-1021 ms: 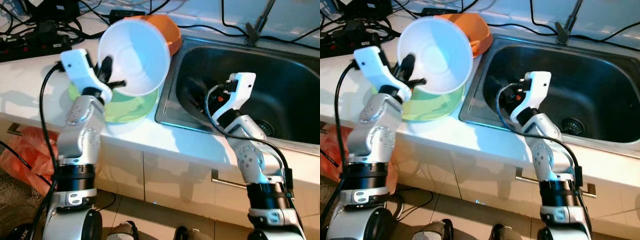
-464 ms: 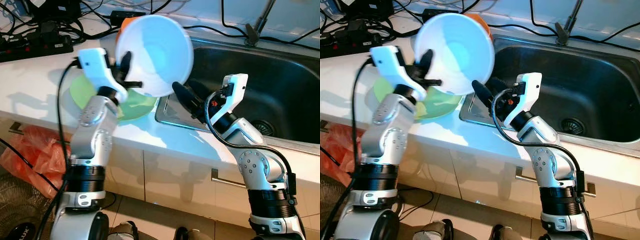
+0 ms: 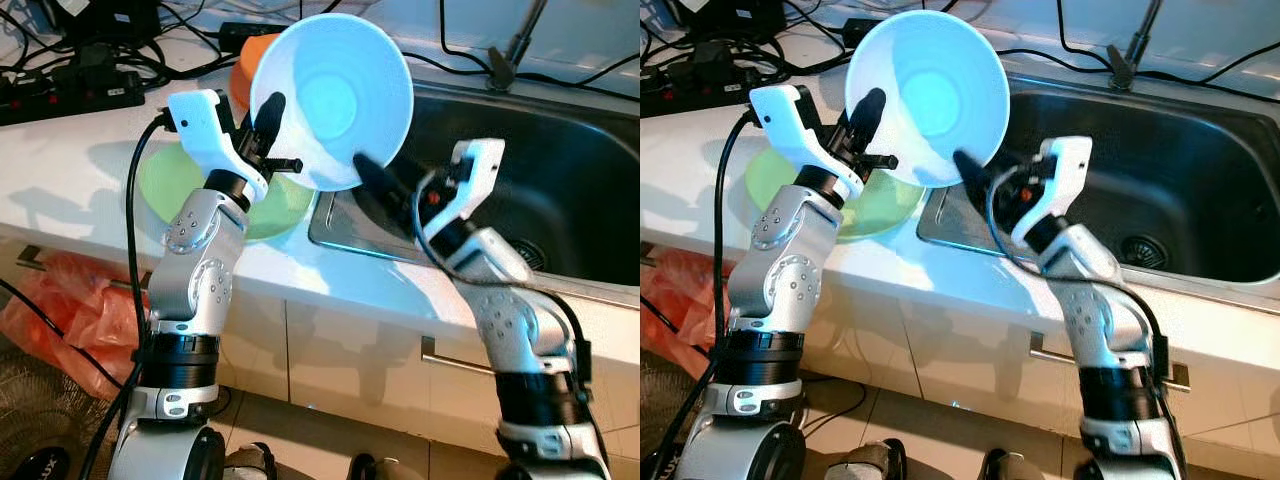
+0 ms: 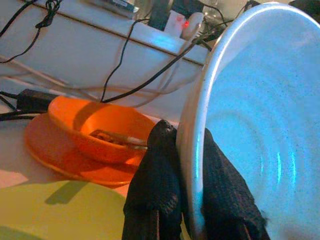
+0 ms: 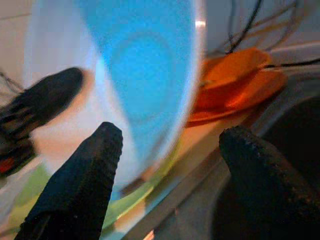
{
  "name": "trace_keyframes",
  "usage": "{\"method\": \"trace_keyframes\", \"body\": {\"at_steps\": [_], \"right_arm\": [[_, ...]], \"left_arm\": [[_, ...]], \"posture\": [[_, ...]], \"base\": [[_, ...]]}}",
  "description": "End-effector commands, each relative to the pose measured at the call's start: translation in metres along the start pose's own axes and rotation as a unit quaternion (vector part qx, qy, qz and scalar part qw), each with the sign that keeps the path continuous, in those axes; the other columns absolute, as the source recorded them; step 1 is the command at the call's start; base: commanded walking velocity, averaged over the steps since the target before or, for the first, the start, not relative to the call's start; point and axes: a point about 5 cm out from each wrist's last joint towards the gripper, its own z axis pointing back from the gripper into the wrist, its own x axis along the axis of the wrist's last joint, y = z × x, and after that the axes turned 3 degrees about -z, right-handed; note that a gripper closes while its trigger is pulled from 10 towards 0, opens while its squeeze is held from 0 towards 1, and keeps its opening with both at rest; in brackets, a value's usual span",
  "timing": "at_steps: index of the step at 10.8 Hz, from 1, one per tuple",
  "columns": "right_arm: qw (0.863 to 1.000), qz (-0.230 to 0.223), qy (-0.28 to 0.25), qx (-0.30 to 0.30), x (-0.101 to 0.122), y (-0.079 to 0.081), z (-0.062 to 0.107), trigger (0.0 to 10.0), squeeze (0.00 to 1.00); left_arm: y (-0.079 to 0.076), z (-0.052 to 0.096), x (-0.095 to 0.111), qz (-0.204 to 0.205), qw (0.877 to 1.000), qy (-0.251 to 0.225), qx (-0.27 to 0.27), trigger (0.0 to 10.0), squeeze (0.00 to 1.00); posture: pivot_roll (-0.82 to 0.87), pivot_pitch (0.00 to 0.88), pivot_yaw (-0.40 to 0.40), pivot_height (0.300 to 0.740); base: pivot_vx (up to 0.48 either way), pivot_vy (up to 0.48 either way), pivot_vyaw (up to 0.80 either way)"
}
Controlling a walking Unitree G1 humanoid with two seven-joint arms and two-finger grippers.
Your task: Kitchen organization
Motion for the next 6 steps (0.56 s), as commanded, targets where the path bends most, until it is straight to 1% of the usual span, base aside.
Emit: {"method": "trace_keyframes", "body": {"at_steps": [1,2,3,6], "right_arm": [[0.999,0.003,-0.022,-0.026,0.007,-0.007,-0.001,10.0,0.00],[0.999,-0.002,-0.027,-0.035,0.008,-0.009,-0.002,4.2,0.00],[0.998,-0.012,-0.036,-0.049,0.010,-0.012,-0.003,0.0,0.00],[0.996,-0.017,-0.030,-0.079,0.012,-0.017,-0.004,0.0,0.00]], "left_arm": [[-0.007,0.001,0.006,0.000,1.000,-0.017,-0.022,0.0,0.00],[-0.009,0.001,0.007,0.000,1.000,-0.018,-0.025,0.0,0.00],[-0.011,0.001,0.007,0.000,0.999,-0.019,-0.031,0.0,0.00],[-0.016,0.004,0.004,0.004,0.999,-0.013,-0.046,0.0,0.00]], "posture": [[0.10,0.128,-0.016,0.740],[0.10,0.130,-0.018,0.740],[0.10,0.130,-0.017,0.740],[0.10,0.135,-0.018,0.740]], "base": [[0.000,0.000,0.00],[0.000,0.000,0.00],[0.000,0.000,0.00],[0.000,0.000,0.00]]}}
